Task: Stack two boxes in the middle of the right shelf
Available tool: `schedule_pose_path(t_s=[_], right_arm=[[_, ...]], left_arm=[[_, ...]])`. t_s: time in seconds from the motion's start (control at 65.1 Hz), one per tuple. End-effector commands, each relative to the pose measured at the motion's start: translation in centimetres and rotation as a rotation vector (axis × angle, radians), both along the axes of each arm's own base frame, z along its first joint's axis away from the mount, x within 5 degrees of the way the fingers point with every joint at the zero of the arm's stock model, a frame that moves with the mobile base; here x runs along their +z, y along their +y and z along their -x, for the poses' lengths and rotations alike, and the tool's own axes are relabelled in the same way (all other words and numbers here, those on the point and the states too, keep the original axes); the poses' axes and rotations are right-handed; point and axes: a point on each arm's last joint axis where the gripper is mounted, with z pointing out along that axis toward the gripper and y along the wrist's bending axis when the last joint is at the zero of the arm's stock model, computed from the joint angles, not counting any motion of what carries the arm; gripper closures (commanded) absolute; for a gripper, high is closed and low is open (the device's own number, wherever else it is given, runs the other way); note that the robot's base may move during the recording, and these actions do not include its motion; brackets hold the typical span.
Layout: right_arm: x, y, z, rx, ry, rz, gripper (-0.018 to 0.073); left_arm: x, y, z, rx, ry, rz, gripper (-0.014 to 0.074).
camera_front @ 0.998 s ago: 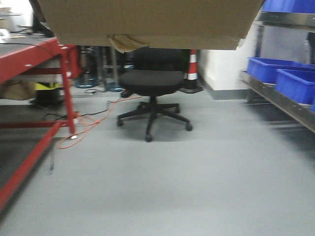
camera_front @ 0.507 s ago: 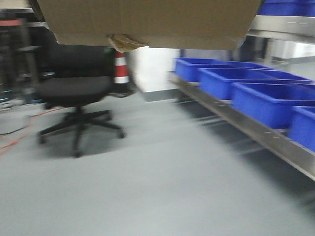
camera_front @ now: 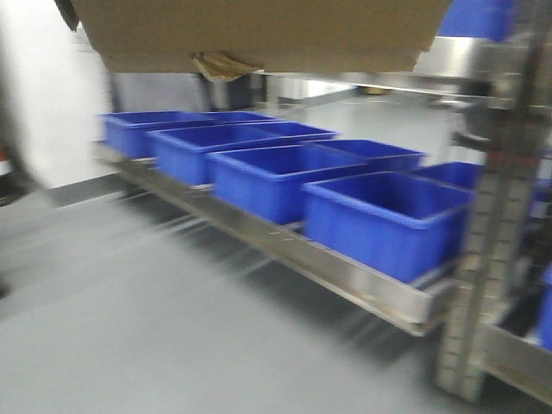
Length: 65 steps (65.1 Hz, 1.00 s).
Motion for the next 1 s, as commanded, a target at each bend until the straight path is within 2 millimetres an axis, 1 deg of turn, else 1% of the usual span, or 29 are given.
schedule_pose_path(t_s=[0.0, 0.983], right_arm=[[1.68, -0.05, 0.18, 0.029, -0.122, -0.012, 0.0711], [1.83, 0.02, 0.17, 0.036, -0.138, -0.015, 0.0711]], left_arm=[[1.07, 0.37, 0.31, -0.005, -0.055, 0.003, 0.0707], [1.13, 0.45, 0.29, -0.001, -0.063, -0.010, 0.0707]])
